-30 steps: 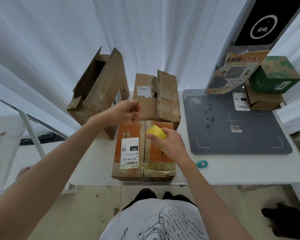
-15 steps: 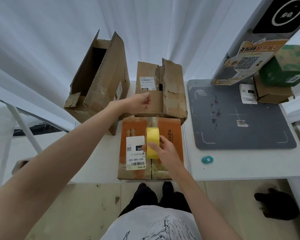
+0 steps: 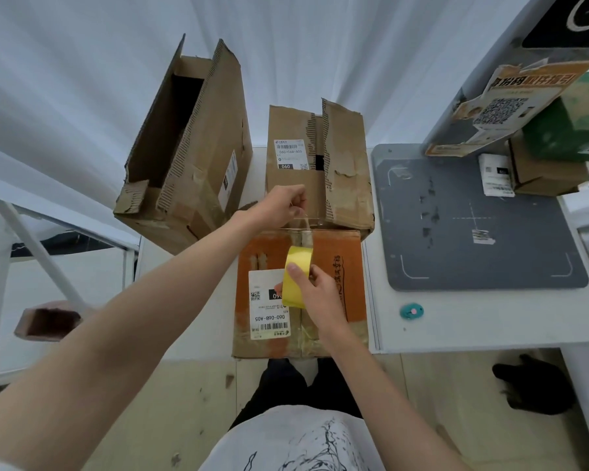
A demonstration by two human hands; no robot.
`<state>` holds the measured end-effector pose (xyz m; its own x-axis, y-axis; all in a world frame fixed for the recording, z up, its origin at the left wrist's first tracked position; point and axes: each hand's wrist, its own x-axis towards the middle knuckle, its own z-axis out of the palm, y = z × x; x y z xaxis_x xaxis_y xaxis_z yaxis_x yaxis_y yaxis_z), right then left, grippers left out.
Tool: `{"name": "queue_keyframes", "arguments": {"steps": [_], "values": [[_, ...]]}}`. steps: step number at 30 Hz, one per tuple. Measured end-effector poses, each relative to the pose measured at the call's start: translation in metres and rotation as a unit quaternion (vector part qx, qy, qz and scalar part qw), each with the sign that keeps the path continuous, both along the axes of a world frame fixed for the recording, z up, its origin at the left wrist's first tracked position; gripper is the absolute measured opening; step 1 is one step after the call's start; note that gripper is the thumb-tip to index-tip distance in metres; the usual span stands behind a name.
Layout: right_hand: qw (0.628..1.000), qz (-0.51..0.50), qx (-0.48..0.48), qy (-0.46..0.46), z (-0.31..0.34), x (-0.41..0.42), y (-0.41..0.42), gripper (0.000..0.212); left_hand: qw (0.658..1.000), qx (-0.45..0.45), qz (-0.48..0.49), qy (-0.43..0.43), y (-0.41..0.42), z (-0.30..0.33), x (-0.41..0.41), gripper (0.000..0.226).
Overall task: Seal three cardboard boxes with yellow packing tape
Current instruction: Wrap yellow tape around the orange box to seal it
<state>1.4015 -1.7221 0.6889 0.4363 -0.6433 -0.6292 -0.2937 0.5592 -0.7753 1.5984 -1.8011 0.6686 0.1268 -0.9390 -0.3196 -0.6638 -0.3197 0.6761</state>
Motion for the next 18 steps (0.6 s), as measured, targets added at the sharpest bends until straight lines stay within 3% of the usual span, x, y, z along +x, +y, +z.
{"name": "queue_keyframes", "arguments": {"steps": [4,9,18], "values": [[1.000,0.001,0.007,0.012,-0.004,0.001,0.001,0.033,1.000,0.012,0.007,0.013,0.003,-0.012,0.001,0.006],[0.996,0.063,-0.032,0.053,-0.007,-0.004,0.002,0.017,0.999,0.014,0.015,0.025,-0.002,-0.021,-0.001,0.009],[0.994,0.086,-0.051,0.037,-0.001,0.004,-0.012,0.025,0.999,0.024,-0.013,-0.019,-0.012,-0.035,0.006,0.010]]}}
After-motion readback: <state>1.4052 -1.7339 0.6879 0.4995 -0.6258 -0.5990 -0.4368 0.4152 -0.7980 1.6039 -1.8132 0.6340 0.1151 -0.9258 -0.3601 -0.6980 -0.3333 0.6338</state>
